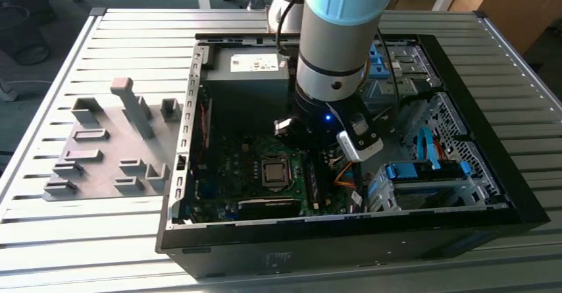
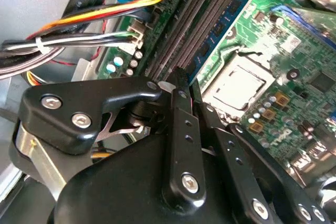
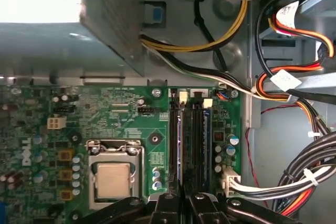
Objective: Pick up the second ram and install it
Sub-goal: 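Insert the second ram into the second slot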
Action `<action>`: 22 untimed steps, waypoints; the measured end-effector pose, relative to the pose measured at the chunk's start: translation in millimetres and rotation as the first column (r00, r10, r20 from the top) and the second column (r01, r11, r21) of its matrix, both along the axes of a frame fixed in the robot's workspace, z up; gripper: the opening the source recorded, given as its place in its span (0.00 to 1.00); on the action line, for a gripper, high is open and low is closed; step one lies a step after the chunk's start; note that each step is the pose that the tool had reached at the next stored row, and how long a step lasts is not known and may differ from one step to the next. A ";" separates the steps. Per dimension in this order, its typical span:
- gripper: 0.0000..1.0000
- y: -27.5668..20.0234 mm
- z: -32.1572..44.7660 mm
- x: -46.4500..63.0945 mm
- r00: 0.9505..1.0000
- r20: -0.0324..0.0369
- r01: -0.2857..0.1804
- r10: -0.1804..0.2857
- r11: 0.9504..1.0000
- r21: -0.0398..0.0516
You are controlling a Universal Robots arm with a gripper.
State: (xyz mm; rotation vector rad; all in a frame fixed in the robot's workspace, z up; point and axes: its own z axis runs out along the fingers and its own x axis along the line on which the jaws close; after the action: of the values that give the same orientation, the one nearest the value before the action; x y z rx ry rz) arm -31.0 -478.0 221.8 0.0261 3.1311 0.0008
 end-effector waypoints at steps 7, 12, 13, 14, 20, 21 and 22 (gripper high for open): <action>0.14 0.0 -4.9 0.3 1.000 0.000 0.007 -0.007 1.000 0.001; 0.14 0.1 -7.5 0.3 1.000 0.000 0.009 -0.009 1.000 0.003; 0.14 0.2 -7.9 0.3 1.000 0.000 0.009 -0.009 1.000 0.003; 0.14 0.3 -8.2 0.3 1.000 0.000 0.009 -0.009 1.000 0.004; 0.14 0.5 -10.1 0.3 1.000 0.000 0.009 -0.009 1.000 0.006; 0.14 0.5 -10.3 0.3 1.000 0.000 0.009 -0.009 1.000 0.006; 0.14 0.5 -10.5 0.3 1.000 0.000 0.009 -0.009 1.000 0.006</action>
State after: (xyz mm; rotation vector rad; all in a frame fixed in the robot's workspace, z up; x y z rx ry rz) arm -30.8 -477.5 211.2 0.0408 3.1312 0.0099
